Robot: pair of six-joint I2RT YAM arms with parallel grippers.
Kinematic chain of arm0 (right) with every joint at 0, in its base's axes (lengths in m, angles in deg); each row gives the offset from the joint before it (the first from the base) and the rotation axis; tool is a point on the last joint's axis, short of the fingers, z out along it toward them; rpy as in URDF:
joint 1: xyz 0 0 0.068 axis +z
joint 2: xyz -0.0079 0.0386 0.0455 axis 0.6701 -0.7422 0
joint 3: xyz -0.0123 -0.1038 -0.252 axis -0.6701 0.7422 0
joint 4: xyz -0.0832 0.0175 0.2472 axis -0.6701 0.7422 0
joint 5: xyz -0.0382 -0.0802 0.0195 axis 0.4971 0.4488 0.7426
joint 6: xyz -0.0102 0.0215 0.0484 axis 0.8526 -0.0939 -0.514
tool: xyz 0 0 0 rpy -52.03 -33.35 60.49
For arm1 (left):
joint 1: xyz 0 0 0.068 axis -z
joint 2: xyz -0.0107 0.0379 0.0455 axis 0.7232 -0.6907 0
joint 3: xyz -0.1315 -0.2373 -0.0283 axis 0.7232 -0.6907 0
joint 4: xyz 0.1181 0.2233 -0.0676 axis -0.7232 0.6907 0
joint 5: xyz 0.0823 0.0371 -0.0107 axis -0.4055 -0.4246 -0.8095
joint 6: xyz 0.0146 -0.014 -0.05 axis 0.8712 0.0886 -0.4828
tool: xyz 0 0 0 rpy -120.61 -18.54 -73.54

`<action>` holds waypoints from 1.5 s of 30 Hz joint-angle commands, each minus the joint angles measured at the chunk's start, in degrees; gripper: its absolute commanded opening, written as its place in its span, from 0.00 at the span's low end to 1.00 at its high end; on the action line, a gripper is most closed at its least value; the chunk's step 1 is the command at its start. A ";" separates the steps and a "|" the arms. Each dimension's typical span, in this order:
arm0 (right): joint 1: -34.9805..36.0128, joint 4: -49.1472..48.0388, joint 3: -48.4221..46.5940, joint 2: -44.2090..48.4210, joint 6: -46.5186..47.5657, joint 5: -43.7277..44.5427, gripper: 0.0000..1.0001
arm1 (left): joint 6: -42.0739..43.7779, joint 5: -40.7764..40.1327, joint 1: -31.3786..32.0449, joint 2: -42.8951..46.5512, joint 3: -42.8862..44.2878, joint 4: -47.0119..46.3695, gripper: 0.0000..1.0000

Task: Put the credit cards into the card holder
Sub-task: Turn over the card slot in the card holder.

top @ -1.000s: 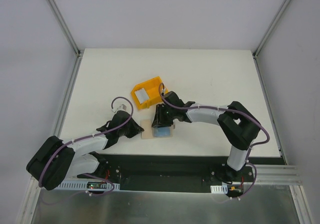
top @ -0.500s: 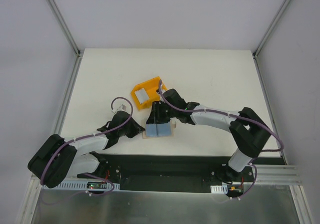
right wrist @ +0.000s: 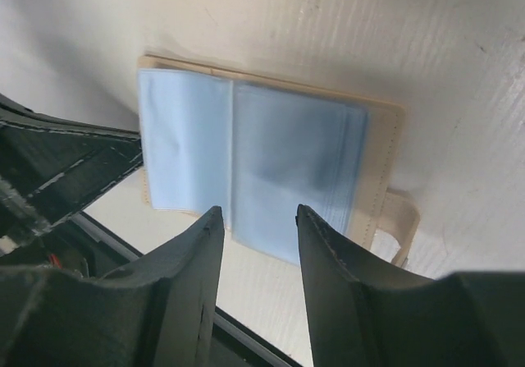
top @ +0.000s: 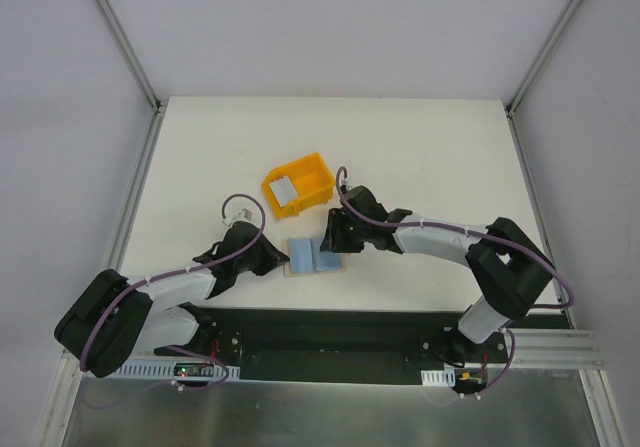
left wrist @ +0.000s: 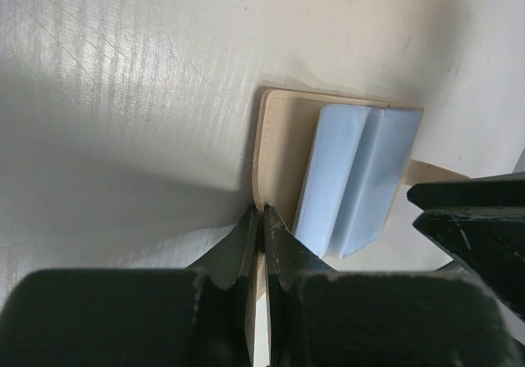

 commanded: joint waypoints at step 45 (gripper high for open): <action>-0.11 4.50 -2.45 -0.71 1.16 1.26 0.44 | -0.34 0.85 -0.85 -2.10 -1.36 -0.37 0.00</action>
